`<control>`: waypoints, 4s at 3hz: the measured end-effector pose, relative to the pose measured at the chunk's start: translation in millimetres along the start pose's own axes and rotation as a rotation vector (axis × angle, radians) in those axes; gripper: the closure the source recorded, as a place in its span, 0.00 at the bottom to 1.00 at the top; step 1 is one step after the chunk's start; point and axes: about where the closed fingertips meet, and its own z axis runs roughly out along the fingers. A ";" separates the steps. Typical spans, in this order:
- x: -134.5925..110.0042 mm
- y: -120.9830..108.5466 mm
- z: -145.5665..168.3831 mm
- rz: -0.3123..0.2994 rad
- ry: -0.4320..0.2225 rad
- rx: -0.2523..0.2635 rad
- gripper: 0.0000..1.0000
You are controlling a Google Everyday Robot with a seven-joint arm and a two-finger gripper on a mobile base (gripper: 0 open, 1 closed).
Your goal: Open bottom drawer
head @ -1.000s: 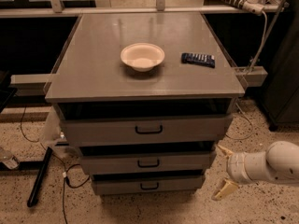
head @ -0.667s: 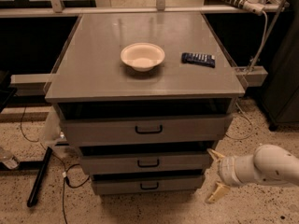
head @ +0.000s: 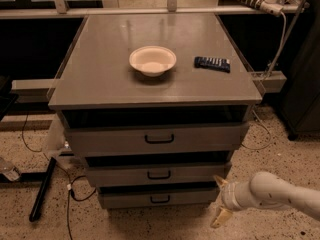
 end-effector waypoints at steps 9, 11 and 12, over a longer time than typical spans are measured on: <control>56.0 -18.0 189.9 -0.057 -0.113 0.050 0.00; 65.9 -30.7 217.3 -0.090 -0.069 0.100 0.00; 71.1 -39.2 225.3 -0.109 -0.054 0.141 0.00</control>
Offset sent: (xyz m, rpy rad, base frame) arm 0.0090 0.0159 -0.0978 0.1331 -0.1529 0.1812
